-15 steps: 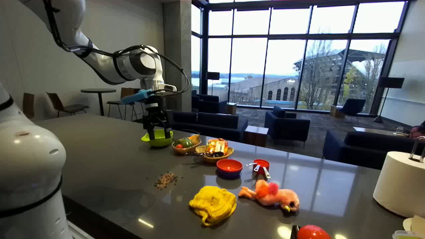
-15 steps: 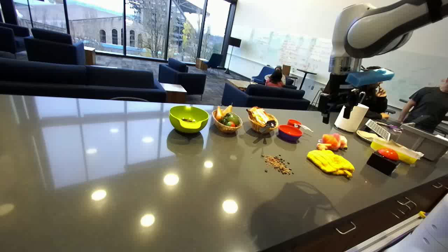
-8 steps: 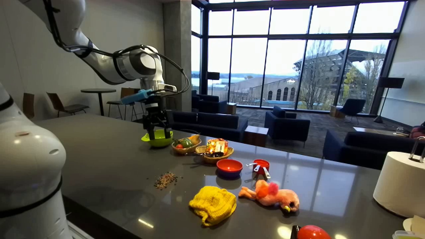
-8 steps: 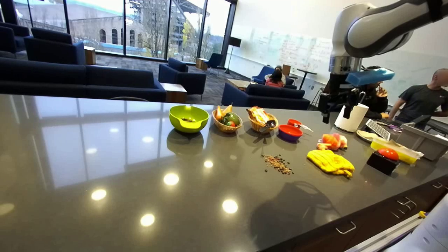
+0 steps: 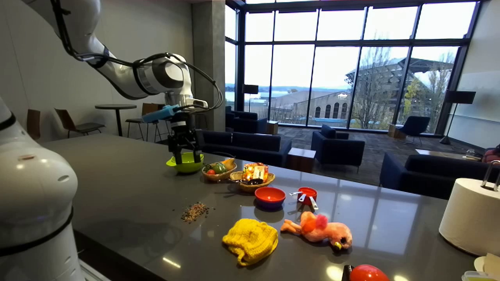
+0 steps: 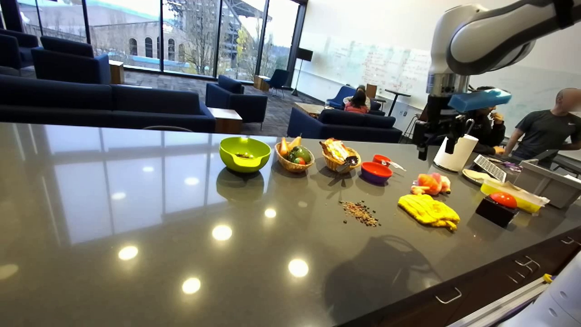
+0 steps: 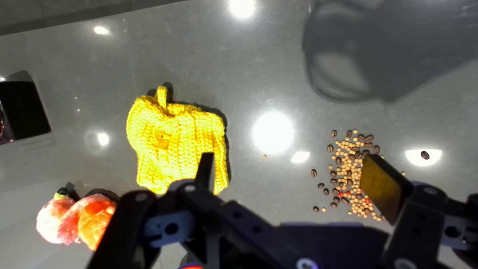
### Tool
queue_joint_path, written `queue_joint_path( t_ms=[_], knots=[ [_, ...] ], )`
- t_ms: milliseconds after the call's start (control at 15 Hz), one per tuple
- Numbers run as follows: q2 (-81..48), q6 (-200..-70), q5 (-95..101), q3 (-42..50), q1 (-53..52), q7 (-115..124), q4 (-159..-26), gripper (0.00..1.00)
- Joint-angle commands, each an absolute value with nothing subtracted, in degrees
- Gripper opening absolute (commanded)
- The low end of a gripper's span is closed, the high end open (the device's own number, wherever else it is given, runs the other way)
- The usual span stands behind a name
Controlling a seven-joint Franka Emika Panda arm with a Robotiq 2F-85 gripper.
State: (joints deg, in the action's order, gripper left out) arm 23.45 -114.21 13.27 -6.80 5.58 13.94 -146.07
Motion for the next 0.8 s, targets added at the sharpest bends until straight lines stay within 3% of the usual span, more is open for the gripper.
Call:
queue_joint_path(
  t_ms=[0,733],
  knots=[
    [23.4,-114.0,13.7,-5.7,4.4,14.3,-146.0,1.00],
    [14.6,-129.0,14.1,2.3,5.5,-0.4,-145.5,1.00]
  ],
)
